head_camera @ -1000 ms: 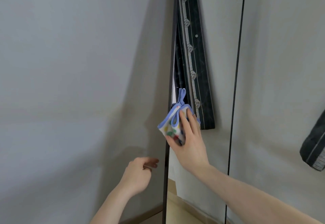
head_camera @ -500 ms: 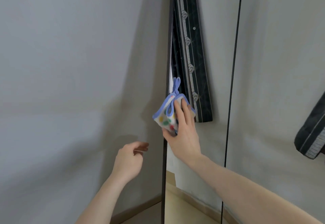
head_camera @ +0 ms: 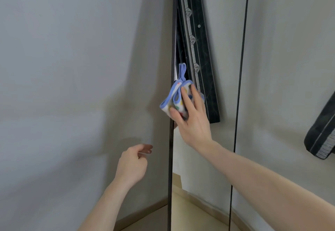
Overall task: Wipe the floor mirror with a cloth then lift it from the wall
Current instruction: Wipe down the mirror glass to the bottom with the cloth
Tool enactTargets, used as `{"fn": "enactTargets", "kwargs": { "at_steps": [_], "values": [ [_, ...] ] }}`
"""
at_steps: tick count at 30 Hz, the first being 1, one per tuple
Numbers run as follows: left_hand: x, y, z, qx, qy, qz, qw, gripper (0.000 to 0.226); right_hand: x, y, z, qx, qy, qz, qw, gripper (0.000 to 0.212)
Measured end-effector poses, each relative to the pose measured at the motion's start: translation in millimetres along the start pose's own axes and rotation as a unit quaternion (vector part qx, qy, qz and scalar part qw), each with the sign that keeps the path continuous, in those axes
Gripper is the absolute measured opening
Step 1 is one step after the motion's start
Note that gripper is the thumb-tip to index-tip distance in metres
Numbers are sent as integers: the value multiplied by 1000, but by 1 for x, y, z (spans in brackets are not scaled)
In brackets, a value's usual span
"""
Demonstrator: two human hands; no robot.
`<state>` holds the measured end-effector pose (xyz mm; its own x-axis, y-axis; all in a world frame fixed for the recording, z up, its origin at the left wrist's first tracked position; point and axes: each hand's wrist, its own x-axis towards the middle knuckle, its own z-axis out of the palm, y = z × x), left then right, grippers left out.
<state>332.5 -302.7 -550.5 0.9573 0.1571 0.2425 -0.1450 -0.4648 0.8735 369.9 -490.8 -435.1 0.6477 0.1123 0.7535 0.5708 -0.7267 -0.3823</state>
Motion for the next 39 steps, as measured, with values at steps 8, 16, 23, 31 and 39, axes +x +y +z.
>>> {"fn": "enactTargets", "kwargs": {
  "at_steps": [8, 16, 23, 31, 39],
  "values": [
    [-2, 7, 0, -8, 10, 8, 1000, 61, -38, 14, 28, 17, 32, -8, 999, 69],
    [-4, 8, -1, -20, 26, 4, 999, 62, -115, 40, 40, -7, -15, 5, 1000, 72],
    [-3, 6, -2, -21, 31, 4, 999, 63, -45, 16, 20, 16, 43, -9, 999, 74],
    [-4, 15, -2, -43, 37, 15, 998, 64, -92, 29, 39, -7, 26, 6, 1000, 72],
    [-4, 25, 4, -76, 34, 50, 995, 67, -179, 58, 55, -35, -31, 25, 999, 67]
  ]
}}
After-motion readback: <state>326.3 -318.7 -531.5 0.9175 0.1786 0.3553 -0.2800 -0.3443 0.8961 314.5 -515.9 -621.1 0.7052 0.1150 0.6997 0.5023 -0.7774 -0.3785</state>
